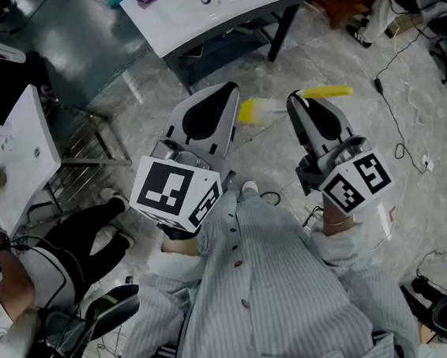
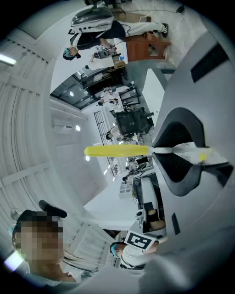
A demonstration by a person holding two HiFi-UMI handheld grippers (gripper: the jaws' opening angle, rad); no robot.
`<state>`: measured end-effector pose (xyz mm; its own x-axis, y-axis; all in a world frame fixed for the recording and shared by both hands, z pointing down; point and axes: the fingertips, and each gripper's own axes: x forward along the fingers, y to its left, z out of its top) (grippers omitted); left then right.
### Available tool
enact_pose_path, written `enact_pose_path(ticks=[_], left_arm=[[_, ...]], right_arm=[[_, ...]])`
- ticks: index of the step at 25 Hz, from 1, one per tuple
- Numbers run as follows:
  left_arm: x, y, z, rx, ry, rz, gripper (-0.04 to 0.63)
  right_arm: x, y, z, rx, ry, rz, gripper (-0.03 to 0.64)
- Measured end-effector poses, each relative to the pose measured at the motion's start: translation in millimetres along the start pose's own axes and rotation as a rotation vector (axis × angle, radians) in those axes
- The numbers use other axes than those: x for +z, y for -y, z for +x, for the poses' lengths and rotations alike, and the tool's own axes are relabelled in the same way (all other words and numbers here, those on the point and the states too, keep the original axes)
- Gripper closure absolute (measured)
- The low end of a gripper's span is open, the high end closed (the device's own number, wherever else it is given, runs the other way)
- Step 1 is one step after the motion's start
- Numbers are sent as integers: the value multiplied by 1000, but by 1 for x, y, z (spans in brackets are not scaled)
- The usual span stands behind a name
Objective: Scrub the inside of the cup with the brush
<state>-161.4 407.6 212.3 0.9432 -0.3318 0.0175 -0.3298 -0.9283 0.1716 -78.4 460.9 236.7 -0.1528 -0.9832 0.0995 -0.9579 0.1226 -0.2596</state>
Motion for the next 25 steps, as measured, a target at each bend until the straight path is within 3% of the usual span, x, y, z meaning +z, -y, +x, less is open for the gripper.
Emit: enact_pose_path(ticks=[7,14,25], left_arm=[[5,-11,-1,-22,2,22,586],[4,-49,-7,-41,-1,28,586],[-9,-77,13,-33,-16,10,586]], right_arm=[[4,-1,10,-18,19,0,561],[-5,-15,45,-36,23,3,561],[-19,12,67,-72,2,39,561]])
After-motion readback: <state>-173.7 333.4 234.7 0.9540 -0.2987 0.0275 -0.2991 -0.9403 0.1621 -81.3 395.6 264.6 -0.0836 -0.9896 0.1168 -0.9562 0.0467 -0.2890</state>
